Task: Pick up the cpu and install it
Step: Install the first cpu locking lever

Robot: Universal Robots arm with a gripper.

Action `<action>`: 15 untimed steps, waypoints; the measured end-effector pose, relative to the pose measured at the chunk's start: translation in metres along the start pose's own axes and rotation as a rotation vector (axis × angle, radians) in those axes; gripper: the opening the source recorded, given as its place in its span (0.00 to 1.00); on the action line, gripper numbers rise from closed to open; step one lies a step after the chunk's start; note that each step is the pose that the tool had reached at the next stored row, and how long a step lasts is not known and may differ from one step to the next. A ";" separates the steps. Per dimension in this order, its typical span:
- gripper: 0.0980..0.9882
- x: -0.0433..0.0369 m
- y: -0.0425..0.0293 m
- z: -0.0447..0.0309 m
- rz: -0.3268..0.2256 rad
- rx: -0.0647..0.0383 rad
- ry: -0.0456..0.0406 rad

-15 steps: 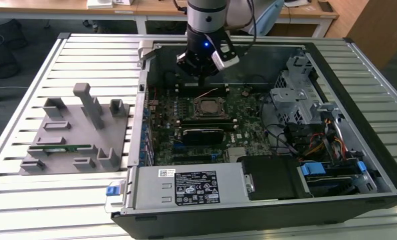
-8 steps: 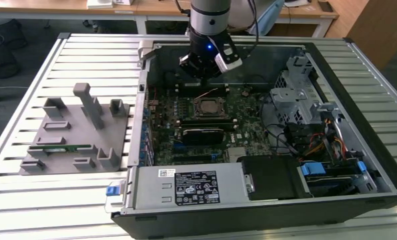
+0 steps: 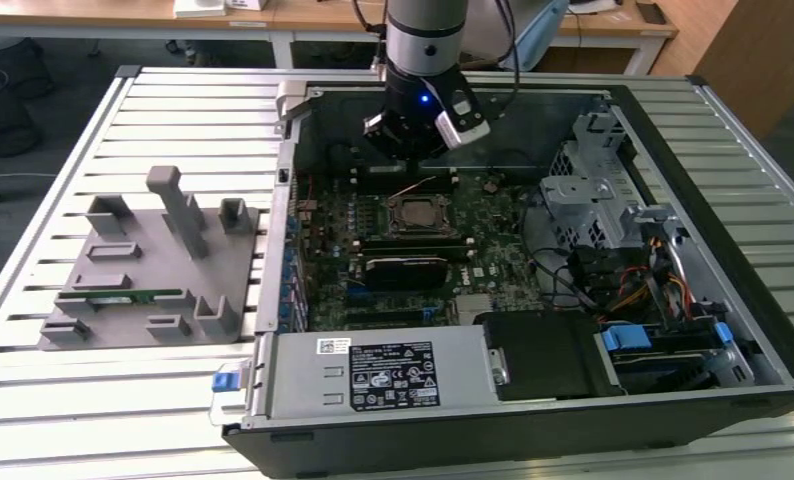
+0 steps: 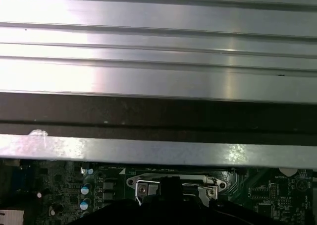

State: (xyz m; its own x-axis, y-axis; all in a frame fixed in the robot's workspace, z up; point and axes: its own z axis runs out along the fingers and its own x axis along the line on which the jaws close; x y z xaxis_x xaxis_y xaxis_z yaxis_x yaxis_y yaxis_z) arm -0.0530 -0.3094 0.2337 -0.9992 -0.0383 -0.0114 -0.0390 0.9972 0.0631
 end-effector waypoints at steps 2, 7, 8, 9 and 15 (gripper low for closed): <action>0.01 -0.0010 0.0000 0.0018 -0.009 0.000 0.0005; 0.01 -0.0036 0.0012 0.0064 -0.009 0.000 0.0009; 0.01 -0.0041 0.0015 0.0071 -0.009 0.000 0.0010; 0.01 -0.0047 0.0019 0.0077 -0.009 0.000 0.0012; 0.01 -0.0077 0.0035 0.0101 -0.009 0.000 0.0016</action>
State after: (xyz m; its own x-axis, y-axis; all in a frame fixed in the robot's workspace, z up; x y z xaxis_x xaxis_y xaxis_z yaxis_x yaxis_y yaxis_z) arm -0.0454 -0.3050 0.2239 -0.9988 -0.0476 -0.0104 -0.0482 0.9968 0.0633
